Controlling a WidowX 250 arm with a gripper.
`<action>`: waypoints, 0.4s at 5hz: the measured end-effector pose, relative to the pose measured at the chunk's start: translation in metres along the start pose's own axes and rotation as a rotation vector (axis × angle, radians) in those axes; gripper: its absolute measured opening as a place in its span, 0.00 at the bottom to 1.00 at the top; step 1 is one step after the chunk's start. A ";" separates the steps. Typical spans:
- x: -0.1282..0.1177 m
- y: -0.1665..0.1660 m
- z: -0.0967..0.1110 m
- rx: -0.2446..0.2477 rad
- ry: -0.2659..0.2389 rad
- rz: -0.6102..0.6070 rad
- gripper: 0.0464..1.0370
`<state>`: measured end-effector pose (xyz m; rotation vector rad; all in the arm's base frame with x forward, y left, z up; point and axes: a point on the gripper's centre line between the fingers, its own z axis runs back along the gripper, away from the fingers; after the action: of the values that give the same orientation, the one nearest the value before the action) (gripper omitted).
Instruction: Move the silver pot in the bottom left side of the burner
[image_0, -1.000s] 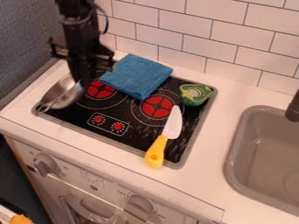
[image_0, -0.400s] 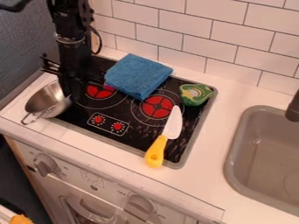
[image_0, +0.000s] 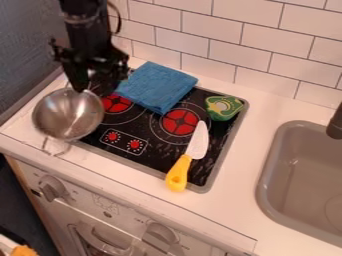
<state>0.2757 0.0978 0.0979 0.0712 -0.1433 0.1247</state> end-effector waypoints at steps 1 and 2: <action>-0.002 -0.012 0.004 -0.019 -0.004 -0.030 0.97; -0.004 -0.019 0.003 -0.025 0.005 -0.057 0.96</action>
<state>0.2737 0.0785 0.0989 0.0504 -0.1379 0.0667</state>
